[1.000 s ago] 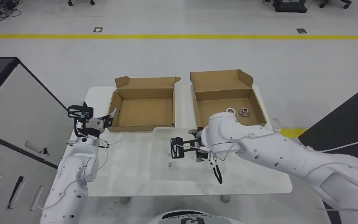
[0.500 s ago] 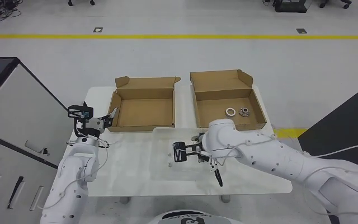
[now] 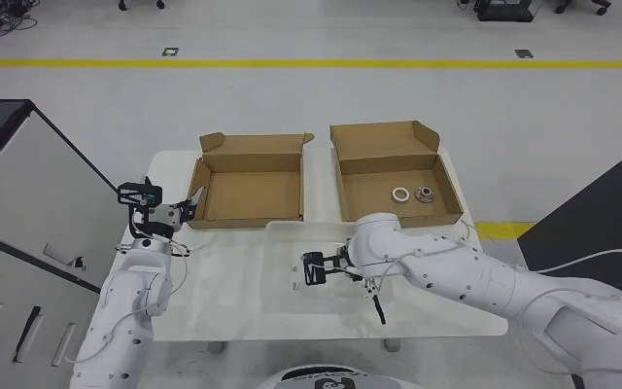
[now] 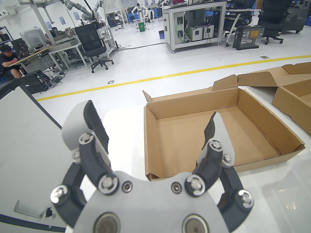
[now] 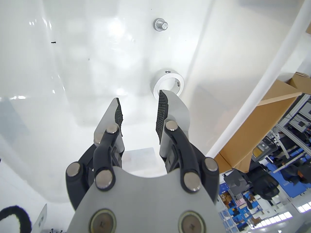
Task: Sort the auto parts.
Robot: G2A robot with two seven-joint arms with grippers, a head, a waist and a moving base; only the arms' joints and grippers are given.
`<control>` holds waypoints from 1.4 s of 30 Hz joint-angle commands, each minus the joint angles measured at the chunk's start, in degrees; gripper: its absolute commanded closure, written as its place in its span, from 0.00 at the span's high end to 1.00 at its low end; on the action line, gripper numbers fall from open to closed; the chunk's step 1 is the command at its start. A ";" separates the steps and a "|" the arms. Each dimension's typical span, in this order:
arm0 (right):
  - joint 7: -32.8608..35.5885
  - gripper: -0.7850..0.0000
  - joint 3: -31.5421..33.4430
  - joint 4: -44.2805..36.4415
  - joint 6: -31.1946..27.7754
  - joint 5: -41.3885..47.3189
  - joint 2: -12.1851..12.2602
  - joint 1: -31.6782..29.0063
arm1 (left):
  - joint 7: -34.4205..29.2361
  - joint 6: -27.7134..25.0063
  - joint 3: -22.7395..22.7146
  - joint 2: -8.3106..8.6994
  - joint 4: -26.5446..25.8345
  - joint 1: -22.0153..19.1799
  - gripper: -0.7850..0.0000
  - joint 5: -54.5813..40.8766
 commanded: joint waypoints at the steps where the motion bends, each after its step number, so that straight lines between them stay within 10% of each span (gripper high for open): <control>1: 0.10 0.43 -0.28 0.69 0.11 -0.47 -0.50 0.17 | 0.00 0.00 0.00 0.00 0.00 0.00 1.00 0.00; 42: 0.66 0.15 -0.08 8.24 2.91 -12.46 -6.52 -2.32 | 0.00 0.00 0.00 0.00 0.00 0.00 1.00 0.00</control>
